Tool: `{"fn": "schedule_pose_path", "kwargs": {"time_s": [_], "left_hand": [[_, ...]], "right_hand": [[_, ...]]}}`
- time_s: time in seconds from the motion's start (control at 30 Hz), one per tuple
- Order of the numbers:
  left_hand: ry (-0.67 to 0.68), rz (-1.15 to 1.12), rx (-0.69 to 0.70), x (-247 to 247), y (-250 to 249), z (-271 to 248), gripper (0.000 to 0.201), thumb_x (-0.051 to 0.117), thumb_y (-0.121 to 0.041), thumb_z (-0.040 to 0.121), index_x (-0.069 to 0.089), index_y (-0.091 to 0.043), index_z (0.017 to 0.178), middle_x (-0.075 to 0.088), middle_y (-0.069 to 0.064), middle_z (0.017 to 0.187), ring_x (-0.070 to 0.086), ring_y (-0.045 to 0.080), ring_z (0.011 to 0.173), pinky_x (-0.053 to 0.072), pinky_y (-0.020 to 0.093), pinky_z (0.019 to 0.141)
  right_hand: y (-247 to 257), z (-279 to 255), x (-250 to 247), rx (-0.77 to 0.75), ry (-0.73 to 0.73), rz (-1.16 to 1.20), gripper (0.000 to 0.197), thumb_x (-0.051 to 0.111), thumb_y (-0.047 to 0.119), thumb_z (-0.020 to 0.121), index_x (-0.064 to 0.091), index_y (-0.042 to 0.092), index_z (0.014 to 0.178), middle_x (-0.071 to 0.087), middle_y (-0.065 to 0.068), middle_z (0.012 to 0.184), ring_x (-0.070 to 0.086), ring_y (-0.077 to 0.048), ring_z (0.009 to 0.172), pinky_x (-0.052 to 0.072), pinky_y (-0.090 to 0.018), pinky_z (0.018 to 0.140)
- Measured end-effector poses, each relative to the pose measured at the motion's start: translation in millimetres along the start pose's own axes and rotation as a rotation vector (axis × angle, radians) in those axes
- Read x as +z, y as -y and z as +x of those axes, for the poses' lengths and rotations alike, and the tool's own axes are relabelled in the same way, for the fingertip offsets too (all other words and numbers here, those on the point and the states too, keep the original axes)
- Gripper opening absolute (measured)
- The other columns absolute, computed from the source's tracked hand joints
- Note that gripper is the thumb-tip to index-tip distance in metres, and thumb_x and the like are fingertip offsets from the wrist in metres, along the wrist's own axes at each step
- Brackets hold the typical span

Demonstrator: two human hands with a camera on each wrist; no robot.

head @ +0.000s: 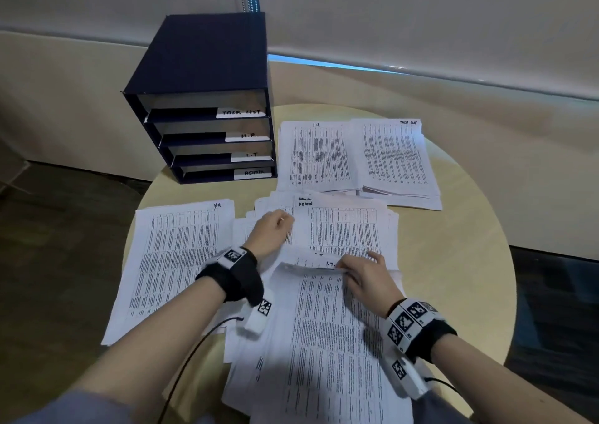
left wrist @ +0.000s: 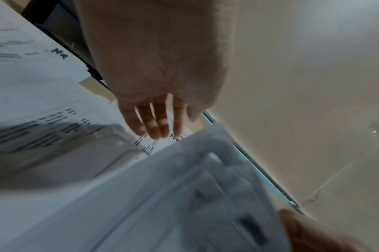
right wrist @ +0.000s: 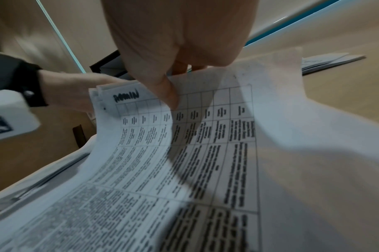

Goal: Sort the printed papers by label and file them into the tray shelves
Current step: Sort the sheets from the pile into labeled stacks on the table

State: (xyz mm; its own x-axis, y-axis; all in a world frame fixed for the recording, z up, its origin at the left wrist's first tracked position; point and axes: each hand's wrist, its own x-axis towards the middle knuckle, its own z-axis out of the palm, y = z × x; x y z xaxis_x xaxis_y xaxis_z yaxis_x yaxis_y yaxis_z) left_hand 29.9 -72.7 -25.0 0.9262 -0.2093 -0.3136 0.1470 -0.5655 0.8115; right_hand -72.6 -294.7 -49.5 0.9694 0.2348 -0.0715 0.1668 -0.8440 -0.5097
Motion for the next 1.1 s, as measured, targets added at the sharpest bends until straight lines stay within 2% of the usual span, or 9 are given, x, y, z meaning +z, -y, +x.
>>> {"fn": "schedule_pose_path", "kwargs": {"time_s": [0.1,0.2,0.23,0.3,0.33,0.43,0.53,0.67,1.1], "left_hand": [[0.043,0.018,-0.167,7,0,31,0.027,0.054,-0.017,0.092,0.047,-0.01,0.118,0.046,0.004,0.105,0.046,0.022,0.105,0.037,0.029,0.091],[0.051,-0.306,-0.33,11,6,56,0.044,0.068,-0.018,0.076,0.048,-0.004,0.113,0.051,0.011,0.11,0.053,0.026,0.114,0.043,0.037,0.098],[0.058,-0.37,-0.362,12,3,59,0.042,0.069,-0.016,0.078,0.049,-0.002,0.112,0.053,0.012,0.113,0.057,0.025,0.112,0.052,0.036,0.085],[0.077,-0.378,-0.355,12,-11,53,0.019,0.069,-0.012,0.084,0.052,-0.009,0.092,0.054,0.013,0.097,0.062,0.021,0.087,0.041,0.027,0.05],[0.098,-0.339,-0.339,14,-15,49,0.014,0.068,-0.011,0.086,0.056,-0.007,0.092,0.056,0.018,0.094,0.061,0.027,0.076,0.04,0.029,0.048],[0.067,-0.264,-0.172,17,-22,34,0.017,0.066,-0.003,0.087,0.061,0.008,0.098,0.06,0.035,0.083,0.055,0.05,0.078,0.05,0.046,0.077],[-0.058,0.055,0.128,12,-27,22,0.026,0.066,-0.01,0.087,0.048,-0.014,0.069,0.047,0.004,0.067,0.045,0.021,0.068,0.036,0.027,0.061],[-0.253,0.271,0.492,-6,-36,5,0.009,0.059,-0.012,0.092,0.061,-0.006,0.086,0.058,0.005,0.088,0.052,0.017,0.077,0.042,0.026,0.068],[-0.314,0.441,0.584,-1,-35,-13,0.007,0.06,-0.013,0.092,0.056,-0.008,0.089,0.067,0.003,0.079,0.06,0.024,0.066,0.047,0.032,0.06]], "right_hand": [[-3,1,-1,0.015,0.022,0.003,0.015,0.049,0.01,0.089,0.057,0.022,0.091,0.062,0.012,0.078,0.057,-0.008,0.082,0.018,-0.037,0.111],[-7,1,0,0.038,0.064,0.039,0.014,0.047,0.01,0.09,0.054,0.022,0.093,0.066,0.008,0.088,0.059,-0.008,0.085,0.018,-0.037,0.109],[-8,2,1,0.042,0.079,0.048,0.014,0.047,0.01,0.09,0.052,0.023,0.093,0.067,0.008,0.089,0.06,-0.008,0.084,0.018,-0.036,0.109],[-10,2,0,0.042,0.1,0.051,0.017,0.046,0.009,0.09,0.048,0.026,0.092,0.068,0.006,0.088,0.06,-0.009,0.081,0.018,-0.035,0.11],[-10,3,1,0.039,0.104,0.05,0.019,0.045,0.009,0.09,0.046,0.028,0.091,0.069,0.005,0.087,0.06,-0.008,0.079,0.019,-0.035,0.11],[-14,5,2,0.018,0.097,0.048,0.023,0.045,0.009,0.089,0.042,0.032,0.089,0.068,0.007,0.082,0.053,0.002,0.067,0.024,-0.036,0.11],[-16,6,2,0.01,0.076,0.058,0.022,0.048,0.01,0.088,0.045,0.032,0.088,0.064,0.012,0.071,0.048,0.008,0.062,0.028,-0.038,0.107],[-13,4,-3,0.001,0.042,0.06,0.021,0.05,0.007,0.086,0.051,0.027,0.088,0.064,0.009,0.071,0.056,-0.008,0.068,0.038,-0.038,0.098],[-7,-3,-4,0.032,0.019,0.06,0.019,0.047,0.006,0.086,0.053,0.023,0.091,0.067,0.007,0.074,0.053,-0.008,0.068,0.035,-0.037,0.098]]}}
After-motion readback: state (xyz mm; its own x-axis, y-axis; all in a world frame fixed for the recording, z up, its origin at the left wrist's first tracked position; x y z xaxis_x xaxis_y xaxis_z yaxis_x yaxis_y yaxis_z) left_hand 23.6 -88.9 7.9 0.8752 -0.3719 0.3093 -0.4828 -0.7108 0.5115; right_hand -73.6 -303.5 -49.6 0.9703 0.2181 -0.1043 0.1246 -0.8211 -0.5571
